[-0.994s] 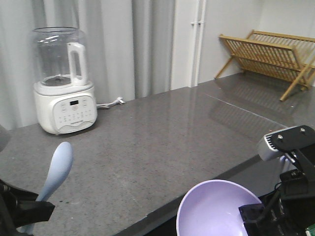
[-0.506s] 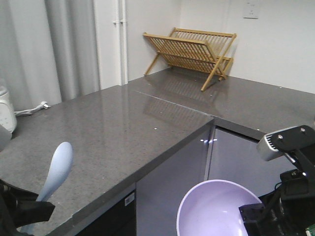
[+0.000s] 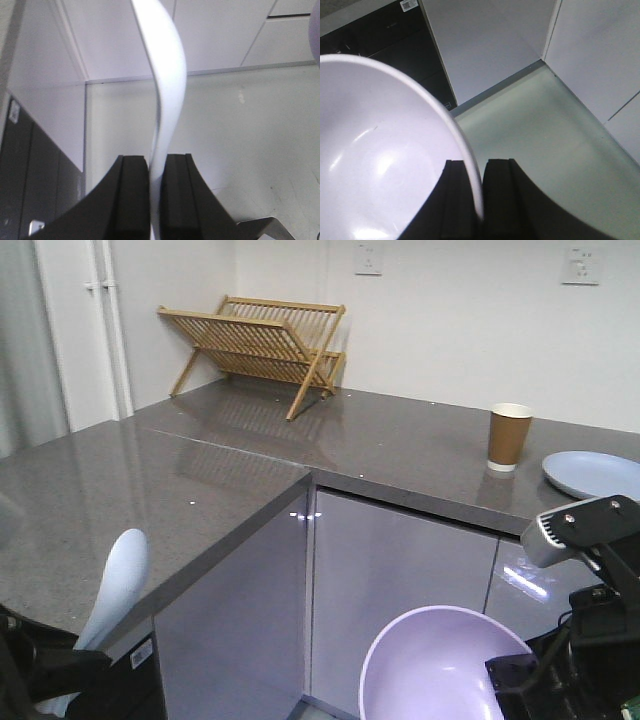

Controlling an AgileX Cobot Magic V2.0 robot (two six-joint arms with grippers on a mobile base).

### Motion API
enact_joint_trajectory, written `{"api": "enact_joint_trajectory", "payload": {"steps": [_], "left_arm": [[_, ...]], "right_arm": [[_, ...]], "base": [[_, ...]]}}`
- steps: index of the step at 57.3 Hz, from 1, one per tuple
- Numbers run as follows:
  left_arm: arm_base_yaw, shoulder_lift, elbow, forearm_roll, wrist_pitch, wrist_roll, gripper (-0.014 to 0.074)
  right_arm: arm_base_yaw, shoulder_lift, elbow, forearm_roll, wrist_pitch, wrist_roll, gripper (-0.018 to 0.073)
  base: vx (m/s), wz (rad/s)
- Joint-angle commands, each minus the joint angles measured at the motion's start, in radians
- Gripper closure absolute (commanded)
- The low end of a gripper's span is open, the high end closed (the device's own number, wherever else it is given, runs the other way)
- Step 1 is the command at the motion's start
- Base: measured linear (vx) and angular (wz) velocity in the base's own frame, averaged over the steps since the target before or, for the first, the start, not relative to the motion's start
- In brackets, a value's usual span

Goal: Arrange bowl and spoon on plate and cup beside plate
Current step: 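Turn the base toward the counter with the brown cup and plate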

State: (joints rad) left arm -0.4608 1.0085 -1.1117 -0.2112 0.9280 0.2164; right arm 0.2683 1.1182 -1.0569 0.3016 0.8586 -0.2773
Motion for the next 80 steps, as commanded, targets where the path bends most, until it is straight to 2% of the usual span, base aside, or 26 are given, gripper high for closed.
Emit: {"api": "enact_joint_trajectory", "payload": {"steps": [1, 25, 80], "left_arm": [[-0.007, -0.015, -0.028, -0.020, -0.063, -0.001, 0.0461], [-0.007, -0.015, -0.028, -0.020, -0.063, -0.001, 0.0461], [-0.007, -0.015, -0.028, -0.020, -0.062, -0.001, 0.0461]], "right_arm": [[-0.002, -0.021, -0.027, 0.015, -0.060, -0.002, 0.0457], [-0.002, -0.021, -0.027, 0.015, -0.060, -0.002, 0.0457], [-0.002, -0.021, -0.027, 0.015, -0.060, -0.002, 0.0457]], "base": [[-0.04, -0.39], [-0.02, -0.31], [0.12, -0.09]]}}
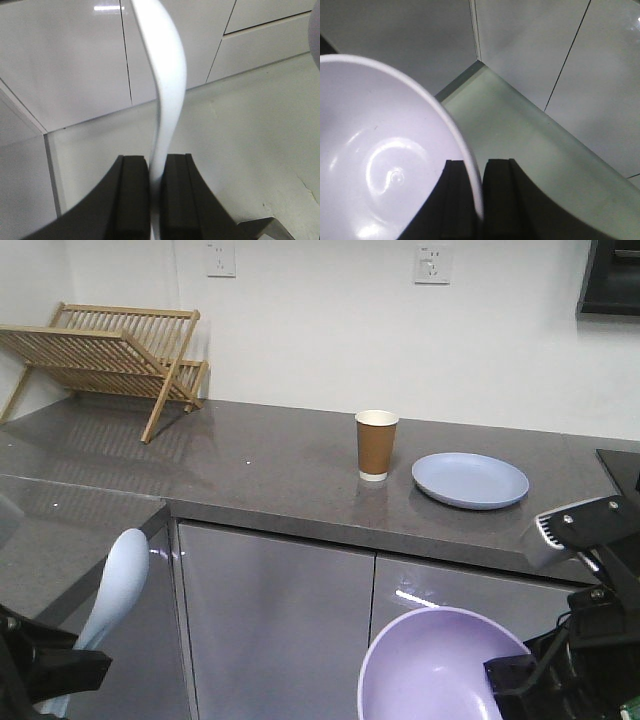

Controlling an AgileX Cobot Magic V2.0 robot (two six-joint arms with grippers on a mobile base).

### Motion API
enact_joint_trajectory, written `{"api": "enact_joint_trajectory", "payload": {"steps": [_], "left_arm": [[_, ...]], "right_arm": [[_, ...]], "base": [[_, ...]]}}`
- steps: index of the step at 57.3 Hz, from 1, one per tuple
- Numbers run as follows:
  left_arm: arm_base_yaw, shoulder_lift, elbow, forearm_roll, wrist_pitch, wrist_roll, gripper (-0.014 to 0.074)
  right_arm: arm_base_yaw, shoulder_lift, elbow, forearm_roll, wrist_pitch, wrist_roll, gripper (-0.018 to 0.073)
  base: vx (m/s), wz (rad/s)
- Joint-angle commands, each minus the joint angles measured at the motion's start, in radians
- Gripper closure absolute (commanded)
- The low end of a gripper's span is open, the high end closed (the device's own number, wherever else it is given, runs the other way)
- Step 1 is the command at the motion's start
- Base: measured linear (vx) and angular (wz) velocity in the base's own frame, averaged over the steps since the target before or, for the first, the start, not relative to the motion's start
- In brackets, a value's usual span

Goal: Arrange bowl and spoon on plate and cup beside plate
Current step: 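Turn the base toward the counter with the brown cup and plate, then drive forward to the pale blue plate holding spoon and bowl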

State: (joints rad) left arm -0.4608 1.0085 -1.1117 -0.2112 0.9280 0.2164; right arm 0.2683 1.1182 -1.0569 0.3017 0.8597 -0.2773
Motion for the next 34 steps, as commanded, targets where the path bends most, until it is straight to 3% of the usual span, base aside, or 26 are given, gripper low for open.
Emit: {"api": "enact_joint_trajectory", "payload": {"steps": [1, 34], "left_arm": [[-0.007, -0.015, -0.028, -0.020, -0.062, -0.001, 0.0461], [-0.007, -0.015, -0.028, -0.020, -0.062, -0.001, 0.0461]], "right_arm": [[-0.002, -0.021, -0.027, 0.015, -0.062, -0.002, 0.0457], [-0.002, -0.021, -0.027, 0.015, -0.062, -0.002, 0.0457]], "base": [[0.23, -0.14], [0.23, -0.14]]}}
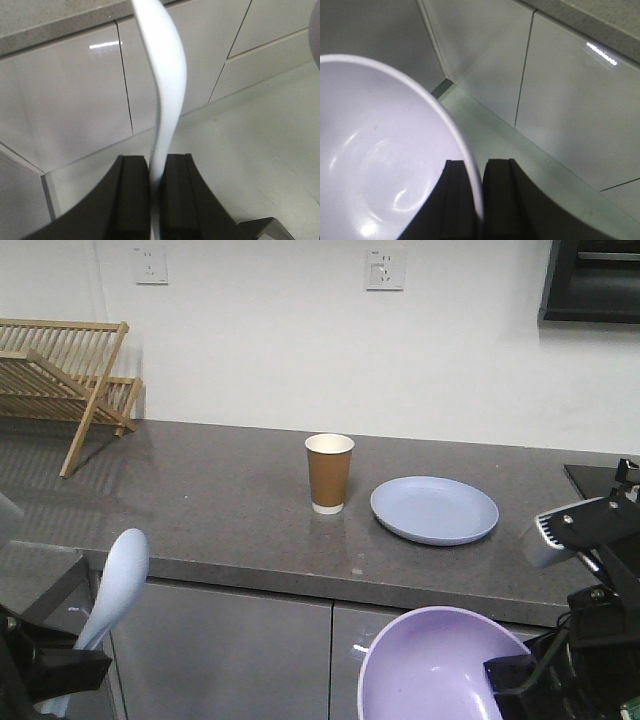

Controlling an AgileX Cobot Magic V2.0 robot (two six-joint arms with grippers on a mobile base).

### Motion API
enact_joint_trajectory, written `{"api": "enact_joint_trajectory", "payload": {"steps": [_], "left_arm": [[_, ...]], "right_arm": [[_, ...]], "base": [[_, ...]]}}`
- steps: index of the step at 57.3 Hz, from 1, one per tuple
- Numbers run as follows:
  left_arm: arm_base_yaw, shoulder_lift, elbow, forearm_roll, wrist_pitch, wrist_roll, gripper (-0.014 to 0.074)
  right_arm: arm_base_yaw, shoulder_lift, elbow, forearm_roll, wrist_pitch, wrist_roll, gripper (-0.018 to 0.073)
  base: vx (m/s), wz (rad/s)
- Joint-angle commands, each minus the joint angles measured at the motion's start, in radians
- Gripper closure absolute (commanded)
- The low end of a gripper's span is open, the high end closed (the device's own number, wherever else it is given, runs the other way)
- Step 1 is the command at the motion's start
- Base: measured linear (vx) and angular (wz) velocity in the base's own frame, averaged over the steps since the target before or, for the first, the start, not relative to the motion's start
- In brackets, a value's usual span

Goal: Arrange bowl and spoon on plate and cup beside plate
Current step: 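Drive forward to the pale blue plate holding spoon and bowl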

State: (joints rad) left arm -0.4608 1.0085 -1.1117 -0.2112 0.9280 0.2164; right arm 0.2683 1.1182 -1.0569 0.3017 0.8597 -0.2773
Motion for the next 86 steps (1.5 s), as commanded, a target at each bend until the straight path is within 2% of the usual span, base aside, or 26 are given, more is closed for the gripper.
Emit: {"api": "enact_joint_trajectory", "payload": {"steps": [1, 86], "left_arm": [[-0.007, -0.015, -0.028, -0.020, -0.062, -0.001, 0.0461], [-0.007, -0.015, -0.028, -0.020, -0.062, -0.001, 0.0461]], "right_arm": [[-0.002, -0.021, -0.027, 0.015, -0.062, -0.002, 0.0457], [-0.002, -0.021, -0.027, 0.015, -0.063, -0.002, 0.0457]], "base": [[0.22, -0.15], [0.17, -0.09]]}}
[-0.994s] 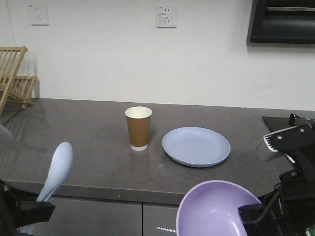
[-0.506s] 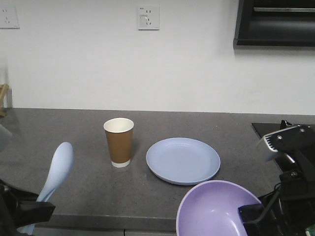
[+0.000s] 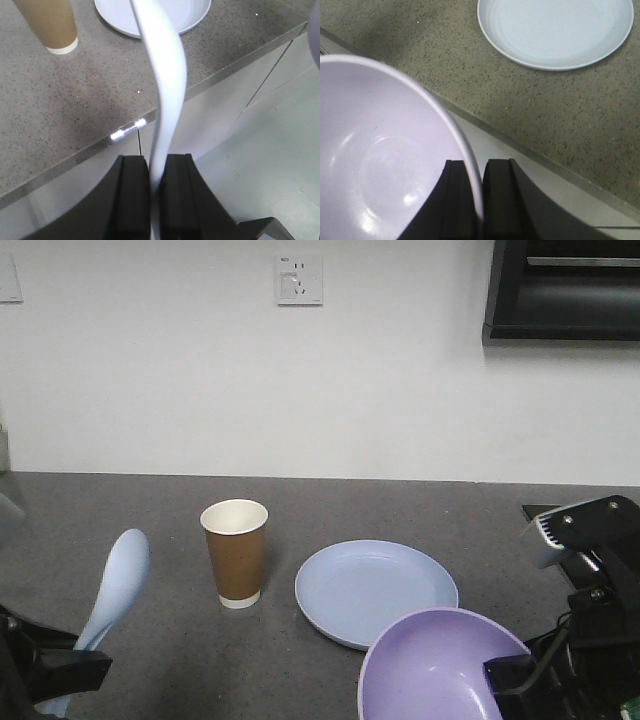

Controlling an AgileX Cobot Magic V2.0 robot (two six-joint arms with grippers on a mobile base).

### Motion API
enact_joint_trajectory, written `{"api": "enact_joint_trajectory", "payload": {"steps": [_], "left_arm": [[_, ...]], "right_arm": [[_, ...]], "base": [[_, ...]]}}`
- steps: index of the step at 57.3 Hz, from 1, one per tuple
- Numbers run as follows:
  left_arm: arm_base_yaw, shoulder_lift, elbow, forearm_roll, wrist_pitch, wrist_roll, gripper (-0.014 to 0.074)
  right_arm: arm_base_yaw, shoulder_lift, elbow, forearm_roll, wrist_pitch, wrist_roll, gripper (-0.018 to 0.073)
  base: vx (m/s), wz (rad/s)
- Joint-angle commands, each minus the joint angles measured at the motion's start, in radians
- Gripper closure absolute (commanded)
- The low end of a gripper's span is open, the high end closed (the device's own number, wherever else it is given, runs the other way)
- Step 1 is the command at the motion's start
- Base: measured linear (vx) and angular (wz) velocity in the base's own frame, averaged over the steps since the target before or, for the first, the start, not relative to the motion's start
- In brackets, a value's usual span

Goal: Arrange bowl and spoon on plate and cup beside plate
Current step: 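Drive forward to the pale blue plate holding spoon and bowl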

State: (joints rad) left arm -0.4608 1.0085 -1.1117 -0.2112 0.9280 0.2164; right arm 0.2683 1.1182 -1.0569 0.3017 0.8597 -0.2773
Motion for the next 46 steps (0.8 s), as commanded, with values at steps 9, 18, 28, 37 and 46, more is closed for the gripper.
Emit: {"api": "enact_joint_trajectory", "payload": {"steps": [9, 18, 28, 37, 46], "left_arm": [[-0.007, -0.015, -0.028, -0.020, -0.062, -0.001, 0.0461], [-0.007, -0.015, -0.028, -0.020, -0.062, -0.001, 0.0461], [-0.007, -0.015, -0.028, -0.020, -0.062, -0.001, 0.0461], [-0.007, -0.015, -0.028, -0.020, -0.062, -0.001, 0.0461], [-0.007, -0.015, -0.028, -0.020, -0.062, -0.001, 0.0461]], "right_arm": [[-0.002, -0.021, -0.027, 0.015, -0.063, -0.002, 0.0457], [-0.002, -0.021, -0.027, 0.015, -0.063, -0.002, 0.0457], [-0.002, -0.021, -0.027, 0.015, -0.063, -0.002, 0.0457], [-0.002, -0.021, -0.027, 0.015, -0.063, -0.002, 0.0457], [-0.002, -0.021, -0.027, 0.015, -0.063, -0.002, 0.0457]], "base": [[0.11, 0.02], [0.09, 0.02], [0.08, 0.01], [0.06, 0.01], [0.04, 0.00]]}}
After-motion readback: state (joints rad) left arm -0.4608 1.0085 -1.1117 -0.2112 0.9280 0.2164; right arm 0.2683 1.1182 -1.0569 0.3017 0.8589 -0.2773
